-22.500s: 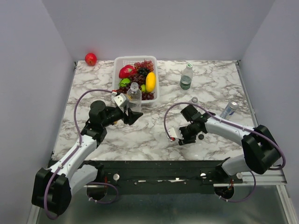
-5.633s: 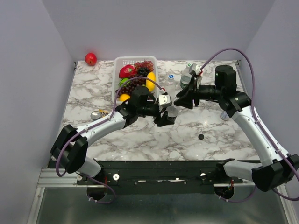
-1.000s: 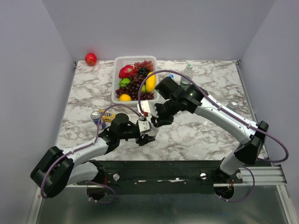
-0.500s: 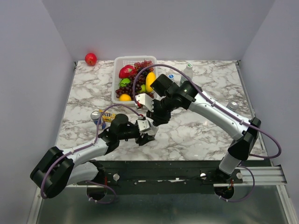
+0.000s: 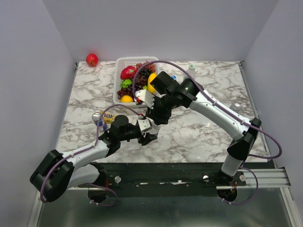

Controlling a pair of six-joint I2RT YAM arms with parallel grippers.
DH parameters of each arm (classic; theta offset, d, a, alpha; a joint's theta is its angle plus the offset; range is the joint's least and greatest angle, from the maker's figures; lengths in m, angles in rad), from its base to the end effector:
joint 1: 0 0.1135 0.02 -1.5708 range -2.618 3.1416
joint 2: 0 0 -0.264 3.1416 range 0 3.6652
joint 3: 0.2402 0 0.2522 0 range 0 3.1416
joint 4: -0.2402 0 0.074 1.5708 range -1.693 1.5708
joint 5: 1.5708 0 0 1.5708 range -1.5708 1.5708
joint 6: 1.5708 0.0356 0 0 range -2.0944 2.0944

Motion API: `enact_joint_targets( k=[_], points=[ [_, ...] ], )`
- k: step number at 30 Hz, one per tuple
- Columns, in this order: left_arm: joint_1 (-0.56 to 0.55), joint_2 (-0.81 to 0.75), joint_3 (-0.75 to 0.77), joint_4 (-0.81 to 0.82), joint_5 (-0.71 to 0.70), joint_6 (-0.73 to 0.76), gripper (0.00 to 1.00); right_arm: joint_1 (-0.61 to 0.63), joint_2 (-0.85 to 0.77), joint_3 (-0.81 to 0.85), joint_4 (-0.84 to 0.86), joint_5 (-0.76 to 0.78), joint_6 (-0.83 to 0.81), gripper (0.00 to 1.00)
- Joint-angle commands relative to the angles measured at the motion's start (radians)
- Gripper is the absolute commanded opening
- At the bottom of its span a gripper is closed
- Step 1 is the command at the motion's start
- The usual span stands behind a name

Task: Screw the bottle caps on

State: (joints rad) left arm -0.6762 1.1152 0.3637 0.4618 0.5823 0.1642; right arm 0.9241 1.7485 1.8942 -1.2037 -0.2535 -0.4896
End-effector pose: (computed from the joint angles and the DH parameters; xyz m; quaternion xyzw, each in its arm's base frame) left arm 0.1618 -0.1550 0.1975 0.4699 0.6312 -0.3676 0.4955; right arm 0.2059 0.2875 0.3738 -0.6475 0.7088 0.1736 0.2193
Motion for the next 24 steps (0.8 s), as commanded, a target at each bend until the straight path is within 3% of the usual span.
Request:
enact_joint_targets(
  k=[1, 10, 14, 18, 24],
  points=[
    [-0.003, -0.015, 0.006, 0.021, -0.006, 0.003, 0.0, 0.007, 0.011, 0.052, -0.023, 0.026, 0.005, 0.62],
    [0.004, -0.018, -0.003, 0.031, 0.001, -0.028, 0.0, 0.007, -0.047, 0.043, -0.068, 0.002, -0.076, 0.73],
    [0.012, -0.018, -0.008, 0.044, 0.022, -0.04, 0.0, -0.008, -0.119, -0.064, -0.017, 0.0, -0.125, 0.76],
    [0.018, -0.017, -0.009, 0.049, 0.057, -0.042, 0.0, -0.034, -0.187, -0.16, 0.105, -0.004, -0.173, 0.76],
    [0.03, -0.02, -0.008, 0.051, 0.112, -0.057, 0.0, -0.103, -0.305, -0.337, 0.389, -0.16, -0.222, 0.77]
  ],
)
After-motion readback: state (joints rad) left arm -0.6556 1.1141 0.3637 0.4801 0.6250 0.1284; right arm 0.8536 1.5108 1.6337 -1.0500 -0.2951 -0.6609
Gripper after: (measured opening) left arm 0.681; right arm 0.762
